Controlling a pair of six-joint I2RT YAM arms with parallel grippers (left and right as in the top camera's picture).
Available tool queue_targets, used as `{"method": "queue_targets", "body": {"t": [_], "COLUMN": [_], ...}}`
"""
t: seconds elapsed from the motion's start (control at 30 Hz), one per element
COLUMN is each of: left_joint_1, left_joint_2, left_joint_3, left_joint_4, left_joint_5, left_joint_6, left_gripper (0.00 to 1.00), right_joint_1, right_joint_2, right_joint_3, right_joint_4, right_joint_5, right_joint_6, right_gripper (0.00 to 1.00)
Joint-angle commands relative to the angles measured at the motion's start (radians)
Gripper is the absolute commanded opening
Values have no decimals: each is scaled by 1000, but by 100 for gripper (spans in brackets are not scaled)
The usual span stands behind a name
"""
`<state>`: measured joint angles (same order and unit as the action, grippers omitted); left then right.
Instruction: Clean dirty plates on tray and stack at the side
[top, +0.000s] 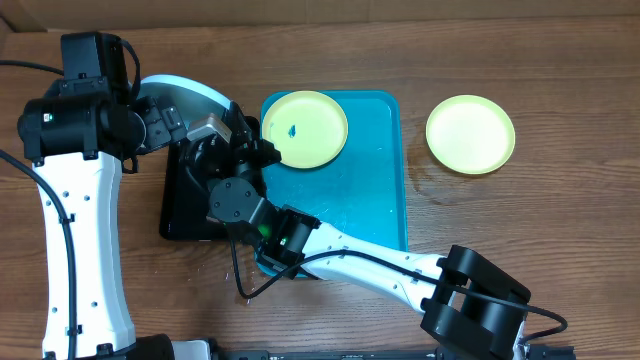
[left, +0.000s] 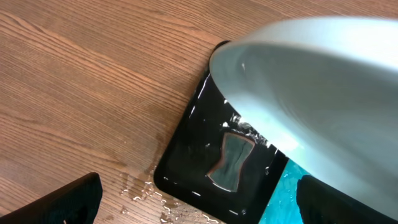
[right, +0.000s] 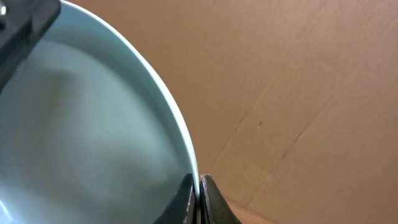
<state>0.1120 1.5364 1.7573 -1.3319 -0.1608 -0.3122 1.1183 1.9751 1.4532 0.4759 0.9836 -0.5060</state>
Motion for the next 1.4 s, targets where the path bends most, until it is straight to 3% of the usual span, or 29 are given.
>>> {"method": "queue_targets", "body": {"t": [0.0,0.13,0.2,0.33,0.43,0.6,0.9,1.1,1.23,1.37], "left_joint_1": [-1,-1,-1,-1,-1,-1,-1,-1,-1,-1], "left_joint_2": [1,1,1,1,1,1,1,1,1,1], "left_joint_3": [16,16,16,16,16,16,16,16,16,16], "left_joint_4": [0,0,0,0,0,1,0,1,0,0], "left_joint_5": [2,1,2,1,2,2,1,1,2,1], "left_joint_6": [-10,-10,-10,-10,-10,-10,-10,-10,-10,-10], "left_gripper": [100,100,100,100,100,100,100,100,100,100], "right_joint_1": [-10,-25,-37,-71,-107,-181,-371,-653,-842,-996], "right_joint_2": [-2,-2,-2,-2,-2,-5,-122,-152,-151,-151], "right_joint_3": [26,26,26,26,25,26,26,26,25,25], "right_joint_4": [-9,-29,-64,-253,-421,-534,-744,-919,-1001,-1122], "right_joint_5": [10,11,11,-22,-180,-328,-523,-877,-1092,-1132], "right_joint_6": [13,21,91,394,636,882,953,1125,1159,1158], "right_gripper": [4,4,4,4,4,4,4,4,4,4]}}
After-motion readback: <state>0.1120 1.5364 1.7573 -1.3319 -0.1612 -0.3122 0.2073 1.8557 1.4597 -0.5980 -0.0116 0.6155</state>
